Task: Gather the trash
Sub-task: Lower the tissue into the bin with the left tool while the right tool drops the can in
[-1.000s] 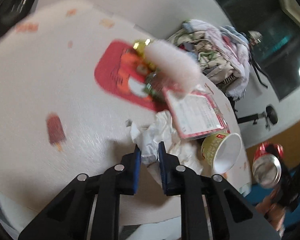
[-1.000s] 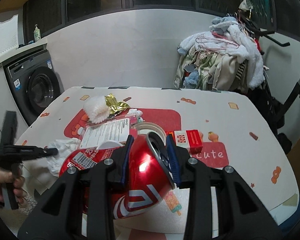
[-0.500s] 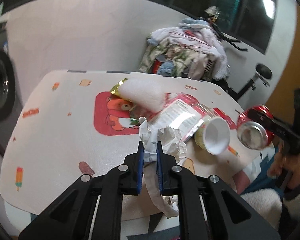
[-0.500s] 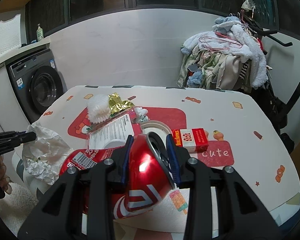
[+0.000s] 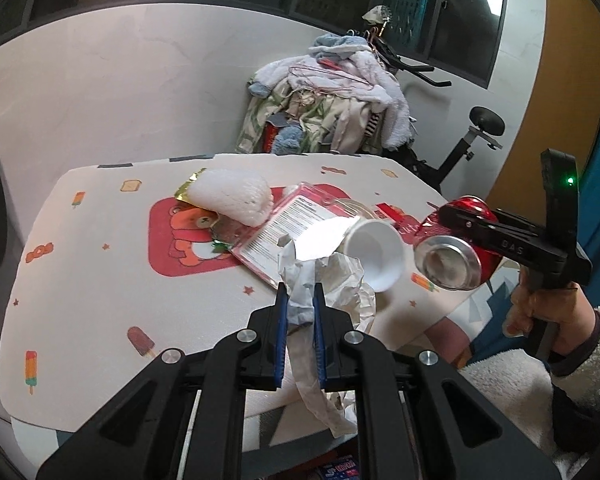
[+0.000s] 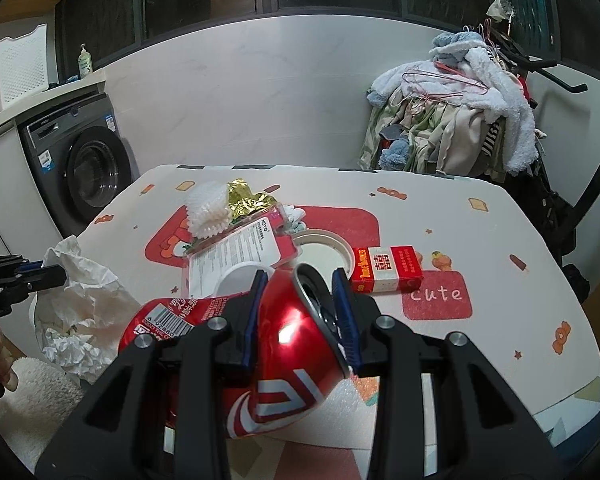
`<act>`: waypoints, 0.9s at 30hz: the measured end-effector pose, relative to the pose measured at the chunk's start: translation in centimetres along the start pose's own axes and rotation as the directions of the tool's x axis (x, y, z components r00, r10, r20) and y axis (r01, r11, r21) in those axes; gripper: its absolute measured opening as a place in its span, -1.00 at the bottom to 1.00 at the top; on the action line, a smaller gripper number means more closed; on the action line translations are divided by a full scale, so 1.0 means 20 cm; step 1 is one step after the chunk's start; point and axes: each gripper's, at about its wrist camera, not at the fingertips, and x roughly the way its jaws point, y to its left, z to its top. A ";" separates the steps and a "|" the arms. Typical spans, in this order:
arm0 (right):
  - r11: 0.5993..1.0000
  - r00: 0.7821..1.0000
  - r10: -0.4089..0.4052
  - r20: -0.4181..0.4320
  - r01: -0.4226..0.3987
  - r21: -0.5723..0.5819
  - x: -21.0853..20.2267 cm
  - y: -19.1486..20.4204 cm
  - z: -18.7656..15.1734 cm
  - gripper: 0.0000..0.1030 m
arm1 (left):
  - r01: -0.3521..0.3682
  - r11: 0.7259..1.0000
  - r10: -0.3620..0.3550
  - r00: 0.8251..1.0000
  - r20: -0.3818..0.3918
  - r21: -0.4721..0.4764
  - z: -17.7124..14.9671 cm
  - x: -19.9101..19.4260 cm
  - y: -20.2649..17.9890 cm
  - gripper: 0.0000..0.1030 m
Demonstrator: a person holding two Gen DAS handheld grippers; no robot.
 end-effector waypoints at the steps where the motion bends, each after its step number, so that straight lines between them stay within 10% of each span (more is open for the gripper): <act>1: 1.000 1.000 0.001 -0.002 -0.001 0.000 -0.01 0.01 -0.01 -0.31 | 0.005 1.000 -0.005 1.000 -0.003 0.002 0.00 0.00 -0.01 -0.77; 14: 1.000 0.999 0.024 -0.042 -0.024 0.003 -0.19 0.09 -0.20 -0.31 | 0.122 0.989 -0.110 0.984 -0.139 0.081 -0.32 0.01 -0.20 -0.77; 27: 0.999 0.992 0.039 -0.121 -0.036 0.034 -0.27 0.13 -0.45 -0.31 | 0.166 0.961 -0.051 0.893 -0.447 0.221 -0.87 0.33 -0.30 -0.76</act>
